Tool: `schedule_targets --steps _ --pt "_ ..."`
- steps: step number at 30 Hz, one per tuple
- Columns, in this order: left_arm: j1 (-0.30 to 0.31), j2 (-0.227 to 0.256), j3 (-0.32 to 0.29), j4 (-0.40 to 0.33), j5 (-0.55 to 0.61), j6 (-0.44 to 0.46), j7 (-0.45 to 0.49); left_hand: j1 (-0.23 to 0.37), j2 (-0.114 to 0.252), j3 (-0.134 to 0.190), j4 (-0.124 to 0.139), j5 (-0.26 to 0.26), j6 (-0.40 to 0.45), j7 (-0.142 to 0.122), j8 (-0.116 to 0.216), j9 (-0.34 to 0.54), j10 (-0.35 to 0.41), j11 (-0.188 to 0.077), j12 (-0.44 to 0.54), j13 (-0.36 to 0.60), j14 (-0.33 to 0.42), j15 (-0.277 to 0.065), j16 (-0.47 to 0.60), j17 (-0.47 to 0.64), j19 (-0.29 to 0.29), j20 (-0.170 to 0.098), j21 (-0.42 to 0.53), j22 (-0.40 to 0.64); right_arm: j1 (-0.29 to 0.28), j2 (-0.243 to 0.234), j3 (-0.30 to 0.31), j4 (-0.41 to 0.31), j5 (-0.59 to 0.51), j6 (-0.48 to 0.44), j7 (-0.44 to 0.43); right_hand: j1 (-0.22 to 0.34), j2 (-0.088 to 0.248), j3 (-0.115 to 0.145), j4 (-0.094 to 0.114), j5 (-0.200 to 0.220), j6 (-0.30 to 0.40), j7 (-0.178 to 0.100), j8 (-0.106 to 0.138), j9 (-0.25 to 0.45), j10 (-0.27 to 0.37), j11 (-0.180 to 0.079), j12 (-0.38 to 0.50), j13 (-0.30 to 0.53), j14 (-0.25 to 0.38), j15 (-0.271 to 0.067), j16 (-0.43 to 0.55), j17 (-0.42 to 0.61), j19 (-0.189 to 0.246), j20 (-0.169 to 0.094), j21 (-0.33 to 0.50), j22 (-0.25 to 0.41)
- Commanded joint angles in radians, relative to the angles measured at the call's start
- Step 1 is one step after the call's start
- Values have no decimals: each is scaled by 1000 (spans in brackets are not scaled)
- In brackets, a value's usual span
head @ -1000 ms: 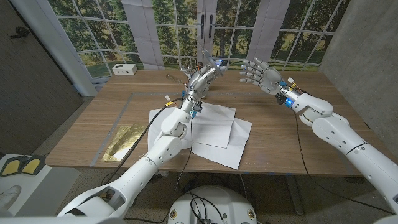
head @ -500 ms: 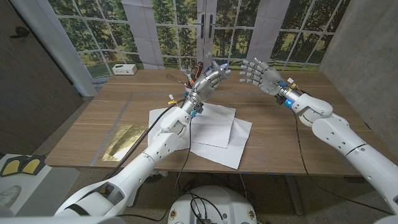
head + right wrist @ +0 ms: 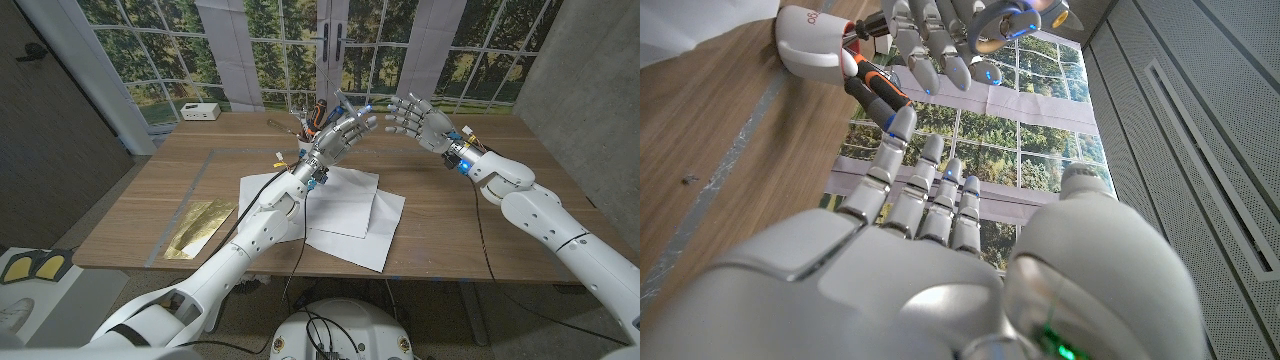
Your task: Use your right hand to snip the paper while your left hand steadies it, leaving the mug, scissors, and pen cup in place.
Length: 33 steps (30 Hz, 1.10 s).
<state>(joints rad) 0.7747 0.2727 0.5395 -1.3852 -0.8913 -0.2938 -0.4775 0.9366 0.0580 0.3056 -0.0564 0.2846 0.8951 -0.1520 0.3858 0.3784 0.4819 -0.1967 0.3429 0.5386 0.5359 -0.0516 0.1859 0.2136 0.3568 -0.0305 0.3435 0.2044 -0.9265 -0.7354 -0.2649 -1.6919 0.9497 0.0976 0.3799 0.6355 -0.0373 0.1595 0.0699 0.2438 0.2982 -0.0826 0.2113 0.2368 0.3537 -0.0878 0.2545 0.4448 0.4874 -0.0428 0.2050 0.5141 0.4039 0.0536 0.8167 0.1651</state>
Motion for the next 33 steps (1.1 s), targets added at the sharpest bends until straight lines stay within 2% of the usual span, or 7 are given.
schedule_targets --steps 1,9,17,21,24,26,33 --pt "-7 -12 -8 20 -10 15 -31 -12 -30 -18 1 4 -5 -15 -12 -13 25 -10 -12 -6 3 -163 8 -4 3 -5 -1 1 2 0 -1 1 -1 2 1 -2 9 6 2 0 2 -2 9 0 3 -3 -3 -1 -2 -15 9 1 9 -2 -7 3" --pt "-8 -12 -13 26 0 9 -32 -25 -49 -33 5 7 -13 -20 -27 -28 32 -9 -21 -15 6 -165 11 -9 6 -6 0 0 7 2 -4 4 1 -3 2 0 10 7 0 -1 2 -3 9 -1 4 -7 -6 -3 -2 -13 9 -4 10 -2 -13 3" --pt "-8 -16 -18 32 -4 2 -44 -21 -43 -32 5 10 -25 -17 -41 -41 35 -10 -29 -22 10 -168 14 -11 4 -4 -1 0 8 4 -5 2 1 -4 -2 1 12 6 0 -1 2 -3 9 -3 7 -6 -9 -5 -2 -13 9 -8 13 -2 -18 3" --pt "-4 -18 -22 25 -18 17 -37 -21 -36 -31 8 11 -36 -27 -57 -56 59 -8 -30 -30 22 -170 20 -12 3 -3 -2 -1 7 3 -5 2 0 -3 -3 1 14 7 0 -2 2 -3 9 -3 6 -5 -11 -7 -2 -13 9 -11 13 0 -21 3" --pt "-4 -19 -22 25 -20 22 -39 -7 -24 -24 3 13 -55 -42 -76 -73 81 -11 -29 -32 29 -172 22 -14 1 0 -3 -1 5 3 -5 0 2 -7 -5 2 15 7 -1 -2 2 -3 9 -4 5 -4 -13 -8 0 -16 10 -13 13 -2 -24 3" --pt "-7 -20 -22 28 -27 29 -48 -1 -15 -22 1 13 -99 -63 -115 -101 106 -11 -30 -30 40 -170 27 -12 -1 3 -4 -1 4 3 -5 0 1 -5 -6 3 15 7 -1 -2 2 -3 9 -4 6 -4 -13 -8 0 -15 10 -14 13 -1 -25 3" --pt "-17 -27 -22 46 -31 32 -62 8 8 -14 1 13 -137 -64 -154 -135 159 -15 -19 -16 65 -170 36 -7 -9 12 -8 -3 3 2 -3 -5 1 -6 -10 4 17 7 -2 -2 1 -3 8 -5 7 -5 -15 -10 3 -11 11 -18 15 1 -29 3"
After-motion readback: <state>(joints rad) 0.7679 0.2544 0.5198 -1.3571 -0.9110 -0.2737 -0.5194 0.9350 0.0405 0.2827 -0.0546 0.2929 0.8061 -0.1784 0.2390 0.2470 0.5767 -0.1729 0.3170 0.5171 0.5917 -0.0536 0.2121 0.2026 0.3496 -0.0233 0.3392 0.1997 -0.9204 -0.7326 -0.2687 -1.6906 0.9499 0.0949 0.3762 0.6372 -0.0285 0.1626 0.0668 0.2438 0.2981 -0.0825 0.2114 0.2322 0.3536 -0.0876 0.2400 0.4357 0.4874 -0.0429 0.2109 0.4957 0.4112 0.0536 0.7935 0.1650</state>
